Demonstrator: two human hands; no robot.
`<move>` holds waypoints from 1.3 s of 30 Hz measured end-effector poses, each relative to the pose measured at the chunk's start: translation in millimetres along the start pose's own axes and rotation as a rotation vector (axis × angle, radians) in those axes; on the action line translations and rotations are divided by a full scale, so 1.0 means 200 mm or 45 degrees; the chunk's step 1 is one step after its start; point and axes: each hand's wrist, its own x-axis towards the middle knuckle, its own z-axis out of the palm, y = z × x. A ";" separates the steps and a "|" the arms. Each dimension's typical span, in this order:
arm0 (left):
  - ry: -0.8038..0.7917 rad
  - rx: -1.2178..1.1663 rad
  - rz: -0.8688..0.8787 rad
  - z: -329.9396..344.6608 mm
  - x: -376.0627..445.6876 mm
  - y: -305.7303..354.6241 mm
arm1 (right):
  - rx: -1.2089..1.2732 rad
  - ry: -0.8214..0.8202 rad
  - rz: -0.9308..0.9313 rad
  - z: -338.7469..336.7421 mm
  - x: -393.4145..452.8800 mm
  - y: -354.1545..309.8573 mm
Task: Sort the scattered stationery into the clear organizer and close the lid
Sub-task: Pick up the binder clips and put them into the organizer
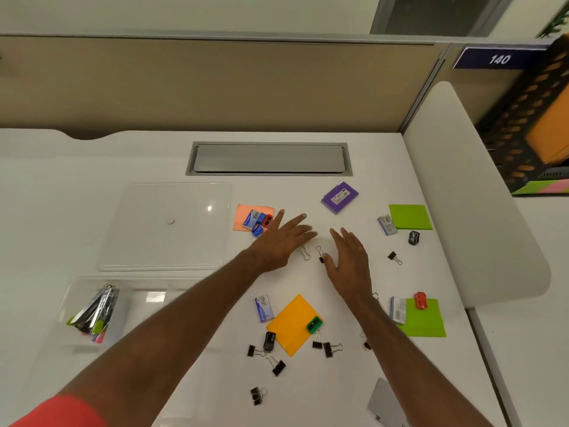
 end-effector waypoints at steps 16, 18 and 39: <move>0.333 -0.414 -0.333 -0.06 -0.07 0.03 | -0.052 0.081 -0.076 0.06 0.01 0.00; 0.421 -0.586 -0.433 -0.09 -0.12 0.08 | -0.112 0.073 -0.090 0.05 0.01 -0.02; 0.192 -0.844 -0.296 -0.02 -0.70 0.63 | 1.163 0.259 0.512 -0.24 -0.23 0.05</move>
